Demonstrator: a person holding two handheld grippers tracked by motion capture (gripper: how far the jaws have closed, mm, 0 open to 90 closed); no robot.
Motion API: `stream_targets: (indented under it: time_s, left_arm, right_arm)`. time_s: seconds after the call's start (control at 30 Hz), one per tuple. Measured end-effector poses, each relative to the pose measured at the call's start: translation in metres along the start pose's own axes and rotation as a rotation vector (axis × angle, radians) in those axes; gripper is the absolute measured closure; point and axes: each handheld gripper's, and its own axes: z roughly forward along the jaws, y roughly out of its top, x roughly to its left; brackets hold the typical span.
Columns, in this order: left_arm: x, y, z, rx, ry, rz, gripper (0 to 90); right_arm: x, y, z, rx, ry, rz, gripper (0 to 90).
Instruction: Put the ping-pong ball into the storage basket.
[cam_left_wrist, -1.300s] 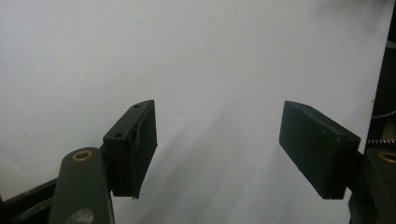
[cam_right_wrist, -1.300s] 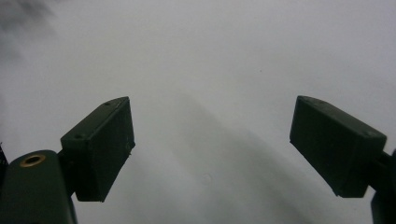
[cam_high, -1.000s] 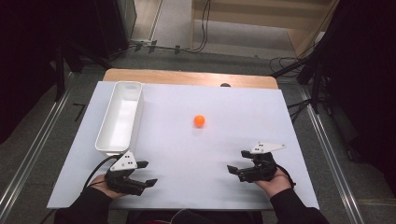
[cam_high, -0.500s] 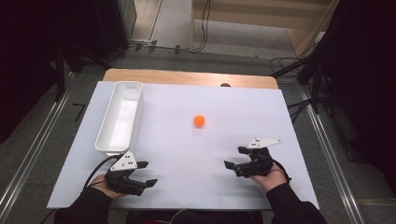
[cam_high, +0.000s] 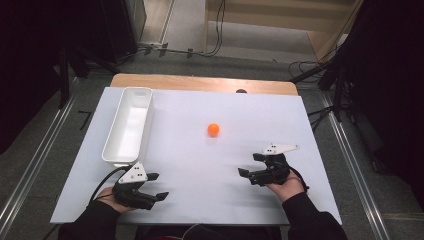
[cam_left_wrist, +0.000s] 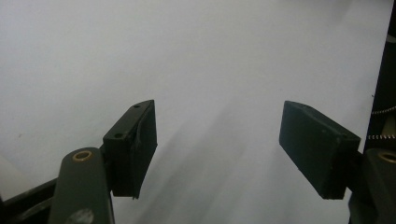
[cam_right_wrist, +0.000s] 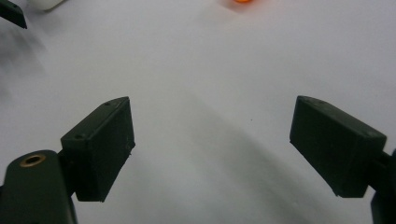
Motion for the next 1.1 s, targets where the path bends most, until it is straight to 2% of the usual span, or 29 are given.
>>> stream_targets:
  time_s: [1.1]
  left_arm:
    - [0.0, 0.0, 0.0, 0.003, -0.002, 0.0, 28.0]
  right_arm:
    - [0.0, 0.023, 0.014, -0.017, 0.012, -0.011, 12.6]
